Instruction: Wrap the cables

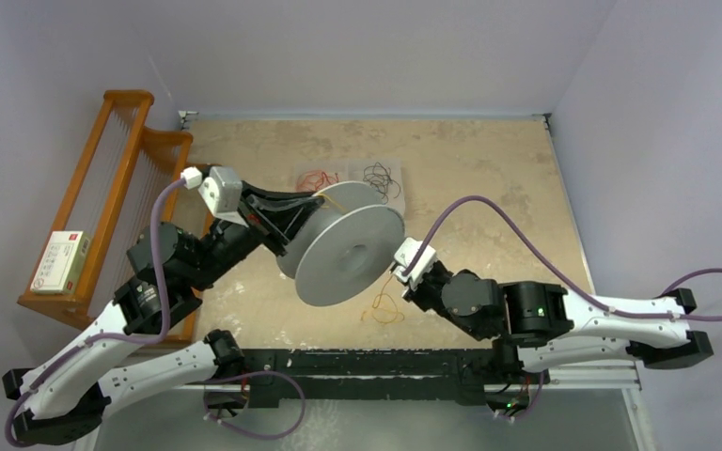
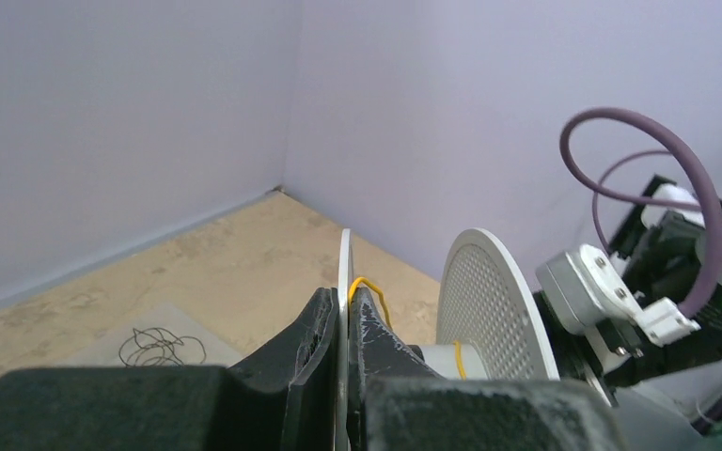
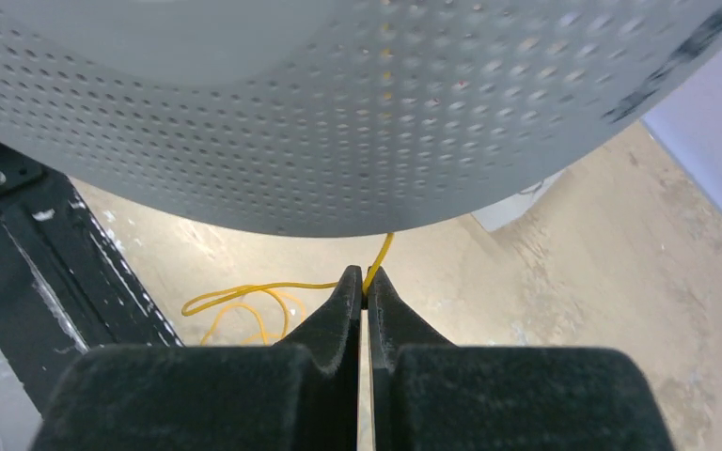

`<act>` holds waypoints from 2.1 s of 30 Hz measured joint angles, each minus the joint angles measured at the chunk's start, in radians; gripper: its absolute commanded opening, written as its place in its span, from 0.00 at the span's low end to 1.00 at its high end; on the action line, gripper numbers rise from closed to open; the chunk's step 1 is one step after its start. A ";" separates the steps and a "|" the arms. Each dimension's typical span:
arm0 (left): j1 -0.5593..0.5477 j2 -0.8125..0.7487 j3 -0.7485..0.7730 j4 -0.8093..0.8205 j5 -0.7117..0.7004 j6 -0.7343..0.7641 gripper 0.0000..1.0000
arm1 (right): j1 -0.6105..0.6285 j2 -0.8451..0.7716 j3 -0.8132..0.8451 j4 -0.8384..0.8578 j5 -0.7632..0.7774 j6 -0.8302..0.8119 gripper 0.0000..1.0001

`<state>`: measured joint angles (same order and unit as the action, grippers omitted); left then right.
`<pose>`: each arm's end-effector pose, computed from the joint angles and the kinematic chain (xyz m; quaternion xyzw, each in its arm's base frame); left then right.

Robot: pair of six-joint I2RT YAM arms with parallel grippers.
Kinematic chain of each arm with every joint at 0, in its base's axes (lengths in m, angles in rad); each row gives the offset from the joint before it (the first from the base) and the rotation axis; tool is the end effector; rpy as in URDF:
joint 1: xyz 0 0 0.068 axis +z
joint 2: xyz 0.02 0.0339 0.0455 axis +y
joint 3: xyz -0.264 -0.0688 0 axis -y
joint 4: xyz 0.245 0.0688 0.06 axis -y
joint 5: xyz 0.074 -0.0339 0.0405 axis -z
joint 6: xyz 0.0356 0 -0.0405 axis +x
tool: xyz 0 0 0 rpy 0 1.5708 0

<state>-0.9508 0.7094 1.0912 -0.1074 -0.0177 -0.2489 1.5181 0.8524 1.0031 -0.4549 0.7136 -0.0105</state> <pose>0.0762 -0.1056 0.4621 0.2009 0.5694 -0.4456 0.6610 0.0325 0.1743 0.3781 -0.3735 0.6883 0.1743 0.5970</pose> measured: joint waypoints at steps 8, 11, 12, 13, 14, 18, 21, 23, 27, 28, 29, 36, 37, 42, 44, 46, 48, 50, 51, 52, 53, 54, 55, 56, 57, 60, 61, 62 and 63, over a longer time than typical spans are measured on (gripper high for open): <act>-0.013 0.005 0.011 0.023 -0.191 -0.018 0.00 | -0.007 0.034 -0.068 0.221 -0.075 -0.020 0.00; -0.014 0.026 0.013 0.015 -0.255 -0.021 0.00 | -0.013 0.067 -0.088 0.269 -0.085 -0.031 0.00; -0.014 0.032 0.013 0.011 -0.274 -0.021 0.00 | -0.018 0.079 -0.093 0.282 -0.084 -0.037 0.00; -0.015 0.039 0.015 0.007 -0.290 -0.021 0.00 | -0.026 0.097 -0.096 0.296 -0.084 -0.043 0.00; -0.015 0.046 0.018 0.001 -0.304 -0.021 0.00 | -0.029 0.109 -0.097 0.307 -0.084 -0.047 0.00; -0.015 0.079 0.051 -0.031 -0.374 -0.018 0.00 | -0.042 0.163 -0.097 0.378 -0.094 -0.074 0.00; -0.015 0.105 0.069 -0.039 -0.419 -0.009 0.00 | -0.048 0.201 -0.097 0.433 -0.115 -0.092 0.00; -0.015 0.119 0.070 -0.039 -0.455 0.003 0.00 | -0.051 0.221 -0.097 0.463 -0.133 -0.099 0.00; -0.015 0.134 0.070 -0.037 -0.508 0.013 0.00 | -0.052 0.248 -0.102 0.524 -0.158 -0.104 0.00; -0.015 0.135 0.070 -0.037 -0.517 0.017 0.00 | -0.052 0.251 -0.107 0.542 -0.161 -0.103 0.00; -0.015 0.135 0.070 -0.037 -0.524 0.021 0.00 | -0.052 0.253 -0.114 0.561 -0.163 -0.103 0.00; -0.015 0.140 0.070 -0.037 -0.532 0.025 0.00 | -0.052 0.253 -0.175 0.679 -0.147 -0.072 0.00; -0.015 0.142 0.071 -0.037 -0.532 0.026 0.00 | -0.052 0.254 -0.187 0.700 -0.143 -0.065 0.00; -0.015 0.159 0.072 -0.040 -0.534 0.032 0.00 | -0.052 0.262 -0.239 0.795 -0.110 -0.027 0.00; -0.015 0.163 0.072 -0.042 -0.536 0.032 0.00 | -0.053 0.277 -0.254 0.834 -0.097 -0.010 0.01; -0.015 0.164 0.068 -0.046 -0.537 0.032 0.00 | -0.053 0.295 -0.271 0.875 -0.085 0.008 0.08; -0.015 0.164 0.060 -0.046 -0.542 0.032 0.00 | -0.053 0.313 -0.288 0.910 -0.074 0.027 0.15; -0.013 0.167 0.056 -0.033 -0.562 0.032 0.00 | -0.052 0.328 -0.305 0.920 -0.081 0.050 0.26; -0.011 0.167 0.056 -0.018 -0.570 0.032 0.00 | -0.048 0.338 -0.314 0.920 -0.084 0.058 0.33; -0.010 0.167 0.056 0.000 -0.581 0.032 0.00 | -0.044 0.348 -0.326 0.920 -0.088 0.068 0.40; -0.006 0.166 0.057 0.017 -0.587 0.032 0.00 | -0.042 0.357 -0.337 0.919 -0.089 0.079 0.46; -0.005 0.164 0.057 0.028 -0.594 0.032 0.00 | -0.040 0.364 -0.349 0.918 -0.088 0.088 0.50; -0.005 0.162 0.058 0.037 -0.599 0.031 0.00 | -0.040 0.367 -0.359 0.919 -0.087 0.095 0.54; -0.005 0.161 0.060 0.040 -0.601 0.031 0.00 | -0.042 0.370 -0.368 0.921 -0.084 0.101 0.57; -0.005 0.161 0.065 0.040 -0.601 0.029 0.00 | -0.043 0.372 -0.377 0.924 -0.079 0.105 0.60; -0.005 0.161 0.078 0.040 -0.601 0.023 0.00 | -0.051 0.371 -0.392 0.947 -0.073 0.109 0.64; -0.005 0.162 0.084 0.039 -0.601 0.023 0.00 | -0.056 0.370 -0.398 0.959 -0.072 0.109 0.65; -0.005 0.162 0.090 0.038 -0.601 0.023 0.00 | -0.062 0.367 -0.406 0.970 -0.072 0.109 0.66; -0.005 0.162 0.099 0.035 -0.601 0.023 0.00 | -0.071 0.363 -0.417 0.981 -0.072 0.108 0.67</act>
<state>-0.9558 0.8715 1.1900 -0.0719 -0.6186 -0.2264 1.4471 1.2152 0.5865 0.5262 0.6411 0.0978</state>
